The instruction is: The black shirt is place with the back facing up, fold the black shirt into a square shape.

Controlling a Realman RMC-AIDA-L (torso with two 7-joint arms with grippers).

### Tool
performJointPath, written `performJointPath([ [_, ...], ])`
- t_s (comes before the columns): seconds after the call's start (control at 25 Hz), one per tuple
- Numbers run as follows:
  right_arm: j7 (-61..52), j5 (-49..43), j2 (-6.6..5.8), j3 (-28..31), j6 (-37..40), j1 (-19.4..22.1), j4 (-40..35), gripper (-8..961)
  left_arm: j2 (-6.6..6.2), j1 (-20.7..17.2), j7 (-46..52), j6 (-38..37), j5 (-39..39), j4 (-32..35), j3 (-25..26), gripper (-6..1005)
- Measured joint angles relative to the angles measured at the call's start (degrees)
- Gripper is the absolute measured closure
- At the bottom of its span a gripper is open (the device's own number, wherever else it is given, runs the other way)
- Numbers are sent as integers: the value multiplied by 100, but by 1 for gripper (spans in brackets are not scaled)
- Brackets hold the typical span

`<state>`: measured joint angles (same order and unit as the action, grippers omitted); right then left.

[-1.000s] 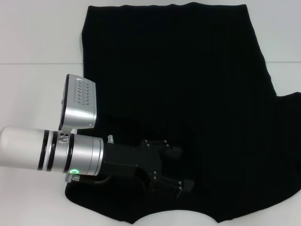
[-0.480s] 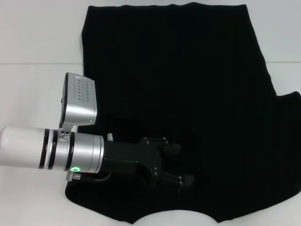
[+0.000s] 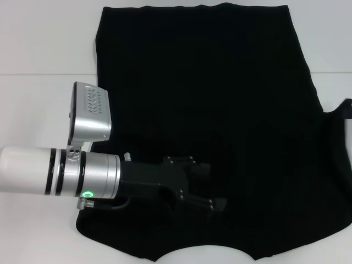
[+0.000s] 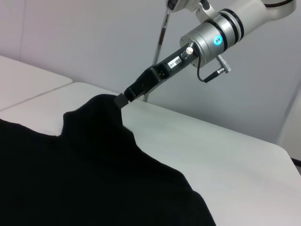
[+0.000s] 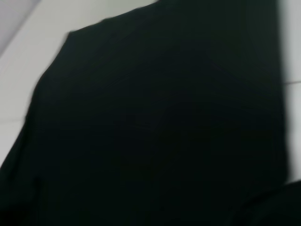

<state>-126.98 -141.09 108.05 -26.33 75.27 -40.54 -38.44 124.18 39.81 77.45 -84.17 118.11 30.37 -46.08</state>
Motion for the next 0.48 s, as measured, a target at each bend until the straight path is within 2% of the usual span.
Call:
performJointPath([
  [0.24,-309,-42,303,-968,-213,-492,67,887,-24,-62,68,-56,0,29,264,52],
  [0.44,-534,-41,483,-1544,-158,-787,84,850,-26,-92,90,-59,6,39,351,51],
  [0.48,-614,-41,560,-1644,-123,-841,20,843,-27,-101,102,-52,10,46,369,51],
])
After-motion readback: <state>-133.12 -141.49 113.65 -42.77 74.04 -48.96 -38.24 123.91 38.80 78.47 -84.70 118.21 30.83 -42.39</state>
